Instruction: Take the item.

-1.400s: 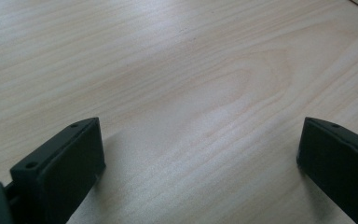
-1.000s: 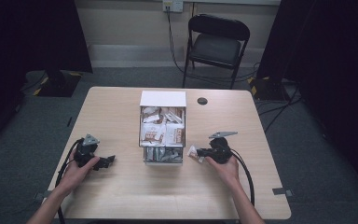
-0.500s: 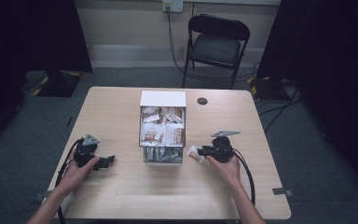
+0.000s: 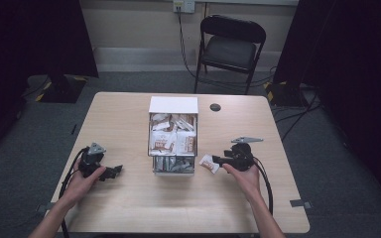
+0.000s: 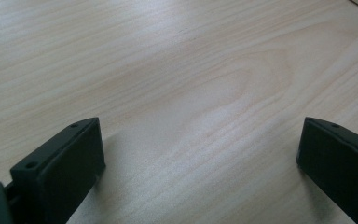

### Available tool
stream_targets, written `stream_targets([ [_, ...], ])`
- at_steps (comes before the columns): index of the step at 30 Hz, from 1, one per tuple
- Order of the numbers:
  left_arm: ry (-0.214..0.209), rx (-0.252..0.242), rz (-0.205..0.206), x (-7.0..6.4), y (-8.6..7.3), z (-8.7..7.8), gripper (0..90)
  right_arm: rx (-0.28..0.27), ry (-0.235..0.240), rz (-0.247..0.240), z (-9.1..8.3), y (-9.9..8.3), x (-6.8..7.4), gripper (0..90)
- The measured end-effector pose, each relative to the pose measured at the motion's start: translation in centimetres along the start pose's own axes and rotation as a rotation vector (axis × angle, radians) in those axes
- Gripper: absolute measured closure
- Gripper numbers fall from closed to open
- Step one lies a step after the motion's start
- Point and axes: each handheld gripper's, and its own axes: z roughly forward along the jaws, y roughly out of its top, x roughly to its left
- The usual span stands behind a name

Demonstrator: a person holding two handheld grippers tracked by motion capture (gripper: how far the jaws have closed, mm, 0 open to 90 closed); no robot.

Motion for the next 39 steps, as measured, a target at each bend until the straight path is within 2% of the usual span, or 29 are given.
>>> stream_targets([
  [2,0.002,-0.002,-0.002,0.0,0.0,0.0,0.1,0.002,-0.003,0.005,-0.4,0.0,-0.1,31.9],
  [4,0.002,-0.002,0.0,0.0,0.0,0.0,0.1,-0.005,-0.02,0.01,-1.2,-0.1,-0.1,25.8],
  [10,0.002,-0.002,0.0,0.0,0.0,0.0,0.2,-0.036,-0.036,0.022,-2.6,-0.2,-0.2,20.3],
  [13,0.002,-0.002,-0.001,0.0,0.0,0.0,0.1,-0.031,-0.081,0.028,-3.7,-0.5,-0.3,15.7],
  [22,0.002,-0.002,-0.001,0.0,0.0,0.0,0.1,-0.069,-0.082,0.061,-6.1,-1.7,-0.8,15.8],
  [29,0.002,-0.003,-0.001,0.0,0.0,0.0,0.1,-0.07,-0.116,0.075,-7.6,-2.5,-1.5,15.5],
  [35,0.002,-0.002,-0.001,0.0,0.0,0.0,0.1,-0.068,-0.156,0.096,-8.4,-3.6,-2.7,15.5],
  [38,0.002,-0.002,-0.001,0.0,0.0,0.0,0.1,-0.063,-0.196,0.109,-8.7,-4.3,-3.4,15.3],
  [39,0.002,-0.002,-0.001,0.0,0.0,0.0,0.1,-0.062,-0.188,0.129,-8.9,-5.0,-4.1,15.0],
])
